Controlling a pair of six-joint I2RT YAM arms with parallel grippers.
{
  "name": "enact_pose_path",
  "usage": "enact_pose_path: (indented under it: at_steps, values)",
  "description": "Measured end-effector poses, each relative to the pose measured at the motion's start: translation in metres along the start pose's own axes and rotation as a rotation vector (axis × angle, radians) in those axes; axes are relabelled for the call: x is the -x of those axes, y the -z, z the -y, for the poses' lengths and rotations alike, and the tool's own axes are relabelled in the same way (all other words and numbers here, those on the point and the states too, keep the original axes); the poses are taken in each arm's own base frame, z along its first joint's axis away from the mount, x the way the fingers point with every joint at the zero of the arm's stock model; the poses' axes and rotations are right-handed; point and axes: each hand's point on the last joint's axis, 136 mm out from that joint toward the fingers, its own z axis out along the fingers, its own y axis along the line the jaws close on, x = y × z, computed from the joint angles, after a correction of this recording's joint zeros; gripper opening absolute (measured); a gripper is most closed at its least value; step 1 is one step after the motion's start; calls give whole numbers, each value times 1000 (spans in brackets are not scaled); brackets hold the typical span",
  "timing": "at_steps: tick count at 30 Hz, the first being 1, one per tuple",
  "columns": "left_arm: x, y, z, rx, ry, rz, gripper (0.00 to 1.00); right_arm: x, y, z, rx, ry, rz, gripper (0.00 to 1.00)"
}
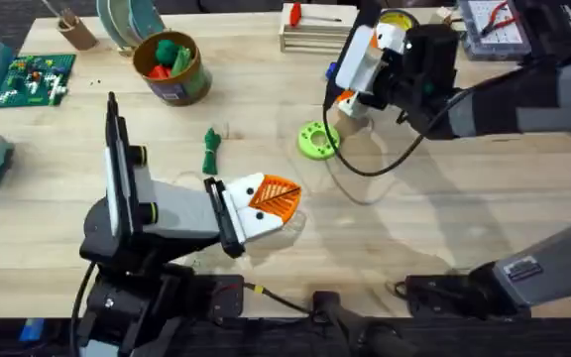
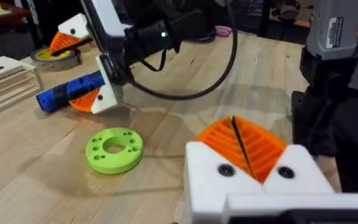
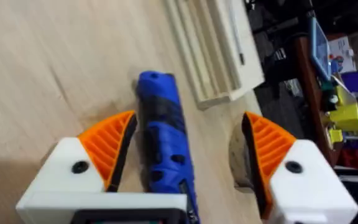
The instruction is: Pick up the gripper from the table and insert it into the empty holder that is missing its gripper. Then pick up a screw, insert it into the mounting hole, and use the screwdriver to tighten it. Finally, clean up the table by picking up the vegetable and placing it into the bucket.
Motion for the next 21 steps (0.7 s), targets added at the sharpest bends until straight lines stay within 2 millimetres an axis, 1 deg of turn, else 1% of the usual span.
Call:
enact_pose_path:
  at_steps: [3, 5, 6, 9, 12, 14, 15, 16, 17, 18, 20, 21]
  values:
    - [0, 0, 0, 0, 0, 0, 6, 13, 11, 17, -41, -70, 32, 989]
    - [0, 0, 0, 0, 0, 0, 6, 26, 23, 34, -82, -137, 66, 990]
    - [0, 0, 0, 0, 0, 0, 6, 33, 30, 43, -102, -182, 87, 989]
    - [0, 0, 0, 0, 0, 0, 6, 49, 52, 62, -130, -310, 126, 989]
    - [0, 0, 0, 0, 0, 0, 6, 59, 74, 73, -131, -431, 144, 989]
    - [0, 0, 0, 0, 0, 0, 14, 61, 89, 73, -112, -504, 138, 989]
    - [0, 0, 0, 0, -4, 0, 62, 61, 96, 73, -102, -533, 130, 990]
    - [0, 0, 0, 0, -4, 0, 164, 61, 102, 71, -91, -563, 120, 990]
    - [0, 0, 0, 0, -4, 0, 308, 61, 110, 70, -80, -592, 110, 989]
    - [0, 0, 0, 0, -4, 0, 422, 61, 116, 67, -67, -615, 97, 989]
    - [0, 0, 0, 0, -5, 0, 741, 60, 130, 62, -45, -658, 76, 989]
    - [0, 0, 0, 0, -5, 0, 855, 61, 136, 60, -38, -673, 71, 989]
